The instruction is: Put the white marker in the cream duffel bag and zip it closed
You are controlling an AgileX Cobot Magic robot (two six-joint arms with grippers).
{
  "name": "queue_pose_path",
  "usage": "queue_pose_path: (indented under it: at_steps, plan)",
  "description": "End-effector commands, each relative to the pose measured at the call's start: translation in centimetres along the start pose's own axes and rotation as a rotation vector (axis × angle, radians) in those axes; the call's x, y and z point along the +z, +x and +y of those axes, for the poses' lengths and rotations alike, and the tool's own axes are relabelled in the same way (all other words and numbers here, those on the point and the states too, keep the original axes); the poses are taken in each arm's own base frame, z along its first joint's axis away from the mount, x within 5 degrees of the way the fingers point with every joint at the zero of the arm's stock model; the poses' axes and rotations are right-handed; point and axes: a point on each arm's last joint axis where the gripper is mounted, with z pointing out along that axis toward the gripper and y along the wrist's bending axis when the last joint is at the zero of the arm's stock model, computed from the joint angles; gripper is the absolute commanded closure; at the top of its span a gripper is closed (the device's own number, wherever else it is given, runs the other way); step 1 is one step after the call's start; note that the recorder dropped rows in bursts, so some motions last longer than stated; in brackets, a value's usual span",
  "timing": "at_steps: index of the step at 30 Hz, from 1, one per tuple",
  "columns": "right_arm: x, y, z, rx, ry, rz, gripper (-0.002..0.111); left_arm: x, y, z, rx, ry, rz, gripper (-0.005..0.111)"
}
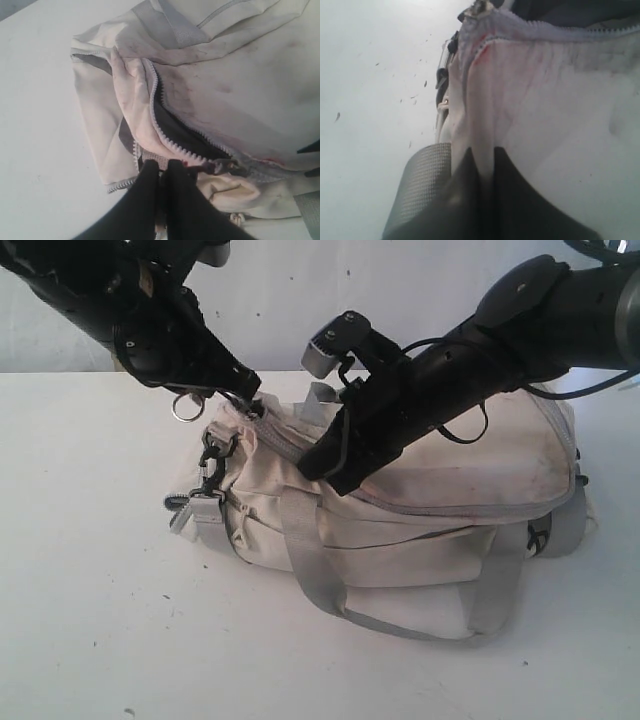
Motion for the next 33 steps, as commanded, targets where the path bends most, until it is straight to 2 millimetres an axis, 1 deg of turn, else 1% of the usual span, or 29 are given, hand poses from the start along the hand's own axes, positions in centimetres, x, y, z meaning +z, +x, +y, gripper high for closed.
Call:
queue_pose_path:
  at_steps: [1,4,7,11,13,21,23,27,30,33]
  plan:
    - [0.1,2.3,-0.2,-0.076,-0.023,0.167,0.108,-1.6,-1.6,3.4,0.124,-0.176,-0.159,0.107]
    - [0.0,2.1,-0.1,-0.078,-0.021,0.16,0.108,-0.6,-2.2,2.9,0.137,-0.141,-0.212,0.107]
    - [-0.5,1.8,0.1,-0.117,-0.02,0.152,0.108,1.2,-2.1,2.7,0.191,-0.138,-0.185,0.107]
    - [-1.0,1.6,0.3,-0.162,-0.011,0.147,0.108,3.3,-2.0,3.1,0.211,-0.152,-0.167,0.107]
    - [-1.1,1.6,0.3,-0.172,-0.007,0.156,0.108,3.8,-1.9,3.5,0.229,-0.17,-0.16,0.107]
    - [-1.1,1.9,0.2,-0.188,-0.002,0.188,0.108,3.4,-2.4,4.4,0.25,-0.208,-0.206,0.107]
    - [-1.2,2.1,0.1,-0.194,0.007,0.208,0.108,3.0,-2.8,4.7,0.213,-0.214,-0.222,0.107]
    - [-1.2,2.3,0.1,-0.189,0.013,0.229,0.108,1.8,-4.1,5.5,0.211,-0.246,-0.269,0.107]
    - [-1.2,2.3,0.2,-0.186,-0.005,0.235,0.108,1.1,-4.5,5.9,0.199,-0.262,-0.258,0.107]
    - [-1.3,2.5,0.4,-0.19,-0.024,0.258,0.108,1.0,-4.1,6.3,0.227,-0.307,-0.19,0.107]
